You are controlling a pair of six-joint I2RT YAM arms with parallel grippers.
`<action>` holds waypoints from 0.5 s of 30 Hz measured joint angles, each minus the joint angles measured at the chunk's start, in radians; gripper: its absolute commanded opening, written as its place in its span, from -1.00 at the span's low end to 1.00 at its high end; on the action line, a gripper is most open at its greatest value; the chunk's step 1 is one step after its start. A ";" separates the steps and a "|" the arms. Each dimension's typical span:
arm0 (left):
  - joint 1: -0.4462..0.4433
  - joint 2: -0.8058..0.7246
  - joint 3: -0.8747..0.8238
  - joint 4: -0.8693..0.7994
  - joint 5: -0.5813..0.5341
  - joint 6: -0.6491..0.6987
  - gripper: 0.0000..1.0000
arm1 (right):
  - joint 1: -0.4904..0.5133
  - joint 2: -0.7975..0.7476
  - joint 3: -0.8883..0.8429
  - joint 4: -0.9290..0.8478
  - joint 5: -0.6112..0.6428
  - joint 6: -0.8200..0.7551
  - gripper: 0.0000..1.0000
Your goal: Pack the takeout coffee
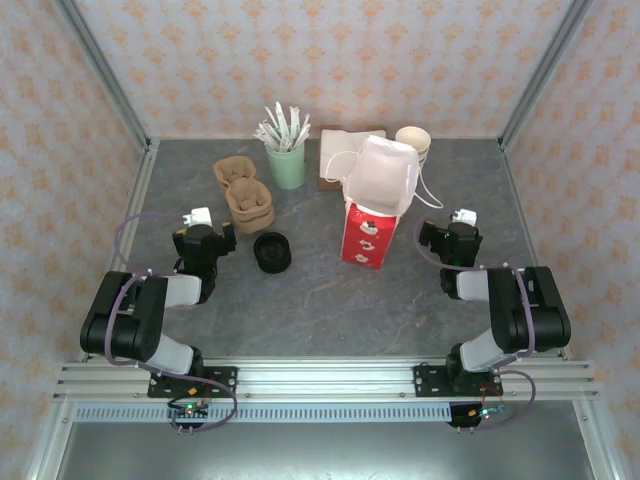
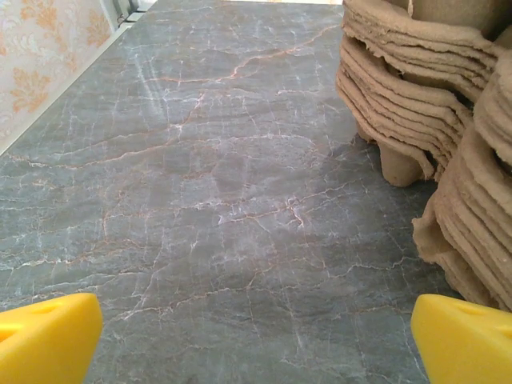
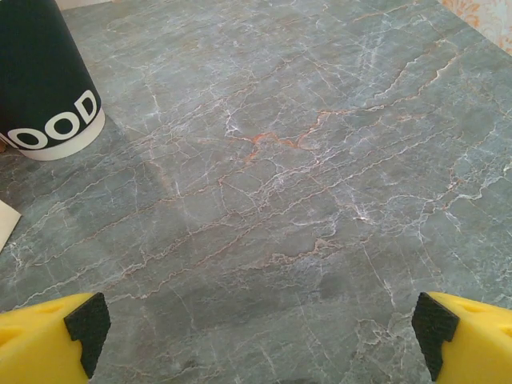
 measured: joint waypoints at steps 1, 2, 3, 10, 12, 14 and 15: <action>0.000 0.000 0.000 0.003 -0.002 0.000 1.00 | 0.000 0.001 0.000 0.003 0.000 0.000 0.98; 0.000 0.000 0.000 0.006 -0.003 0.000 1.00 | 0.000 0.001 0.000 0.005 0.001 0.000 0.98; 0.000 0.000 0.000 0.008 -0.007 0.000 1.00 | 0.000 0.002 0.000 0.009 0.003 0.000 0.98; 0.000 0.000 0.002 0.011 -0.018 0.007 1.00 | 0.000 0.002 0.003 0.023 0.010 -0.007 0.98; 0.000 0.000 0.002 0.011 -0.018 0.007 1.00 | 0.000 0.002 0.005 0.024 0.011 -0.007 0.98; 0.000 0.000 0.003 0.010 -0.018 0.007 1.00 | 0.000 0.002 0.006 0.026 0.012 -0.007 0.98; 0.000 0.000 0.005 0.011 -0.018 0.007 1.00 | 0.000 0.002 0.006 0.027 0.014 -0.007 0.98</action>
